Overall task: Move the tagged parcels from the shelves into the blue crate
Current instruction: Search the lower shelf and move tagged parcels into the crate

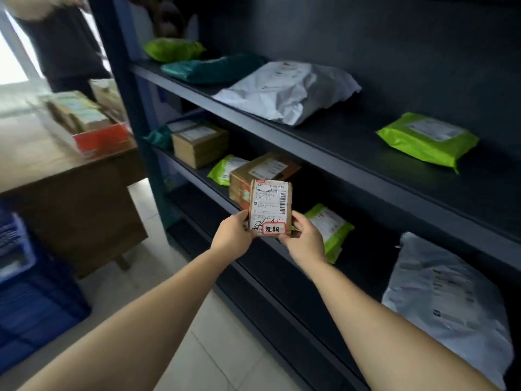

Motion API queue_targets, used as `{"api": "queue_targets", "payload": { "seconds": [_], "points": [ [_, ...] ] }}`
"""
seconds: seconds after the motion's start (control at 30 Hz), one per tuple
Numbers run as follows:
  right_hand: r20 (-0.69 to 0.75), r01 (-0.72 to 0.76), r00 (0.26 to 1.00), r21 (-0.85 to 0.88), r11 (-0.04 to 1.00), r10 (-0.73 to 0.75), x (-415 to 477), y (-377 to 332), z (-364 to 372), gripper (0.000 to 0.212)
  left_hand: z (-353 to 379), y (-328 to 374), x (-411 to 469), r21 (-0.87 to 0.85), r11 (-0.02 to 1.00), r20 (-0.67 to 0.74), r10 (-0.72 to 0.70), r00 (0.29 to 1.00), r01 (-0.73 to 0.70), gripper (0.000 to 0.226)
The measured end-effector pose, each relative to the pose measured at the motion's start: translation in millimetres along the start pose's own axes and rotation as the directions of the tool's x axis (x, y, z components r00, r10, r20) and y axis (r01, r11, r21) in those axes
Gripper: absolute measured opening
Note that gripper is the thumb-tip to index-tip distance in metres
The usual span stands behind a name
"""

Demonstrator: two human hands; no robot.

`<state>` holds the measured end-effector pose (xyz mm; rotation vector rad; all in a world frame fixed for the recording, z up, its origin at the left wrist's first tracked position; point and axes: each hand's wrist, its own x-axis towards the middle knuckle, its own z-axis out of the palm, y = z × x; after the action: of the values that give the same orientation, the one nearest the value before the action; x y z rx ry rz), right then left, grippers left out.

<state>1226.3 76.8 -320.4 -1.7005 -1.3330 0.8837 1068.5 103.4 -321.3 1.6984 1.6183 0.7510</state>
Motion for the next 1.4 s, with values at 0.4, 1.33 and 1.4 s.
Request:
{"api": "queue_targets", "payload": {
  "seconds": [0.4, 1.33, 1.4],
  "points": [
    [0.316, 0.196, 0.932, -0.032, 0.98, -0.177, -20, -94, 147, 0.063, -148, -88, -47, -0.019, 0.975, -0.232, -0.219, 0.948, 0.22, 0.033],
    [0.728, 0.421, 0.619, 0.007, 0.907, -0.293, -151, -286, 562, 0.059, -484, -380, -180, -0.152, 0.837, -0.489, -0.525, 0.696, 0.525, 0.039],
    [0.746, 0.439, 0.593, 0.016, 0.898, -0.303, -152, -294, 588, 0.056, -500, -398, -182, -0.189, 0.826, -0.49, -0.548, 0.678, 0.531, 0.039]
  ]
}}
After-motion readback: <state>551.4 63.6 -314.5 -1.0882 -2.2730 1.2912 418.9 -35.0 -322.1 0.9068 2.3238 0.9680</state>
